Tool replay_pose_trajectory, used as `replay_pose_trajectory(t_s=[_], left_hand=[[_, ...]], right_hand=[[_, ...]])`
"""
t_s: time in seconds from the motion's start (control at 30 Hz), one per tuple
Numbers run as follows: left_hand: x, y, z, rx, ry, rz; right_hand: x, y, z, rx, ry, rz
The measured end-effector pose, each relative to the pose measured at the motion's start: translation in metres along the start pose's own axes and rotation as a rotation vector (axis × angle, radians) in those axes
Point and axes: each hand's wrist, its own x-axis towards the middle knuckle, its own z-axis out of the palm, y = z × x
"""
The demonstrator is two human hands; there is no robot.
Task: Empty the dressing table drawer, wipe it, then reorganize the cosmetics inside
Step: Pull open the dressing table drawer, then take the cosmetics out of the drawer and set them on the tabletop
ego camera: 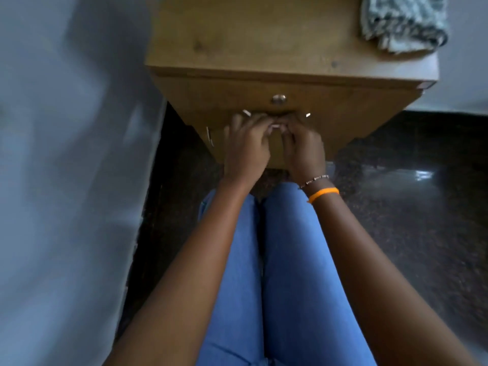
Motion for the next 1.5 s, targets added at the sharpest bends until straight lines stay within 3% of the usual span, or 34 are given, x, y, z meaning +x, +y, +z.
replay_pose_trajectory(t_s=[0.1, 0.17, 0.33, 0.43, 0.63, 0.8, 0.93, 1.27, 1.5], left_hand=[[-0.024, -0.001, -0.014, 0.025, -0.139, 0.019], [-0.042, 0.002, -0.026, 0.019, -0.143, 0.017], [-0.059, 0.019, -0.053, -0.055, 0.205, -0.046], [-0.066, 0.025, -0.061, -0.035, 0.266, -0.056], [-0.063, 0.008, -0.07, 0.05, 0.102, -0.021], [-0.064, 0.007, -0.078, 0.093, 0.103, -0.066], [-0.078, 0.019, -0.074, 0.2, 0.089, -0.139], [-0.107, 0.017, -0.076, 0.229, 0.108, -0.114], [-0.106, 0.018, -0.086, 0.202, -0.023, -0.152]], right_hand=[[-0.026, -0.012, -0.014, -0.01, -0.072, -0.054], [-0.04, -0.017, -0.024, -0.063, -0.059, -0.106], [-0.064, -0.036, -0.04, -0.089, 0.307, -0.251], [-0.076, -0.046, -0.04, -0.146, 0.413, -0.349], [-0.086, -0.042, -0.043, -0.281, 0.156, -0.195], [-0.091, -0.043, -0.056, -0.247, 0.129, -0.183], [-0.102, -0.041, -0.069, -0.158, 0.012, -0.148], [-0.131, -0.035, -0.073, -0.112, -0.085, -0.11], [-0.116, -0.044, -0.084, -0.189, -0.248, -0.028]])
